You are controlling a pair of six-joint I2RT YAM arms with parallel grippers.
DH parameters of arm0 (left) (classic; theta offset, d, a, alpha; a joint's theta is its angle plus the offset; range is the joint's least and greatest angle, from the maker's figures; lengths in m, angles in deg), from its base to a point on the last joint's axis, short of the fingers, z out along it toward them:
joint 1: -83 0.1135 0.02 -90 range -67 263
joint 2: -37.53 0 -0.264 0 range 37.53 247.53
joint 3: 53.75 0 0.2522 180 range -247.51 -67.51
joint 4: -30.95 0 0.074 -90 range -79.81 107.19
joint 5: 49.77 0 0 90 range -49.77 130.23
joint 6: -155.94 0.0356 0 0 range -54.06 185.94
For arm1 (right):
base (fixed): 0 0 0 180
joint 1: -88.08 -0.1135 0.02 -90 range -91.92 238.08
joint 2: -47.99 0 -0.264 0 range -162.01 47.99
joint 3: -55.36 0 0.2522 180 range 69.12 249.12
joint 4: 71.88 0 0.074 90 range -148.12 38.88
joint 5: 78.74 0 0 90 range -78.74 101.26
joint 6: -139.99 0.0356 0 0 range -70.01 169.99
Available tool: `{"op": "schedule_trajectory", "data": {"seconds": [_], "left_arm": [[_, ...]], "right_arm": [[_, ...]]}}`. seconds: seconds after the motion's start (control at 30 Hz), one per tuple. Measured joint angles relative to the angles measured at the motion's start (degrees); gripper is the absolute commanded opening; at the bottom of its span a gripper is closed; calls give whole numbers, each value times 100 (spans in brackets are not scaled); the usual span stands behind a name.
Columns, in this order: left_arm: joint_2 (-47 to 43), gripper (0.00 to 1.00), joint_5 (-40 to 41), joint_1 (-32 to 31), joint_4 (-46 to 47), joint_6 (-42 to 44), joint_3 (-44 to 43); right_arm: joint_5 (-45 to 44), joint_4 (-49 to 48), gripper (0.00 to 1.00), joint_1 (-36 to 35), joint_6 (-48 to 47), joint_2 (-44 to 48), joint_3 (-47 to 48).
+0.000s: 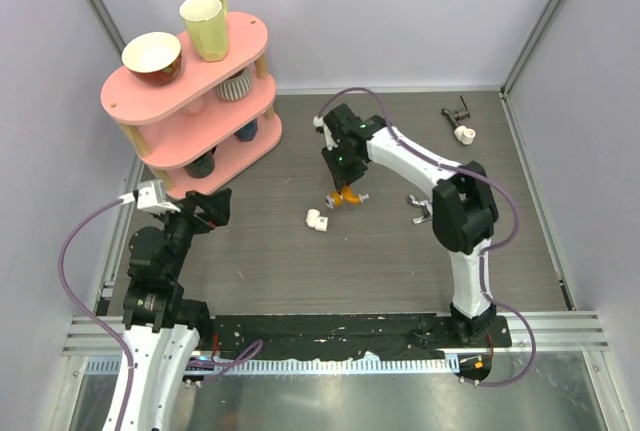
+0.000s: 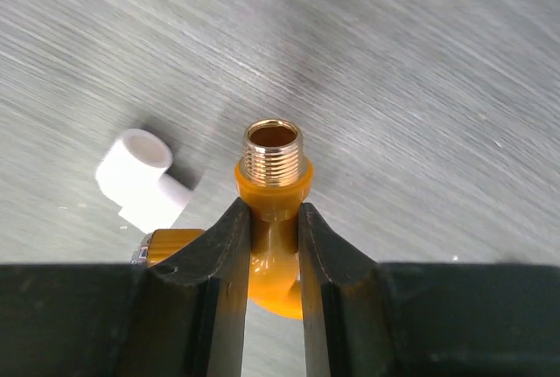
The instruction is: Install the water faucets
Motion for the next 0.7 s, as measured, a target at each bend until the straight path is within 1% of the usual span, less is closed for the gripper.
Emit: {"op": "schedule_trajectory", "data": {"seconds": [0.13,0.2,0.3,0.4,0.53,0.7], "left_arm": [[527,100,-297,-22,407,-354,0],[804,100,-442,-24,675,-575,-2],[1250,100,-640,-28,1025,-822,-48],[1733,100,-802,-114,1287,-1032,-142],[2385,100,-785,-697,1661,-1172,-350],[3211,100,-562,-1729,2315,-1257,-546]], "right_arm": [[-219,-245,1,129,885,890,-214],[-374,-542,1,201,1471,1443,-461],[-544,-898,1,304,2275,2194,-911],[-730,-1379,1,378,3086,2933,-1569],[-1027,-1827,1,376,4094,3694,-2365],[-1338,-2046,1,378,5029,4159,-2883]]}}
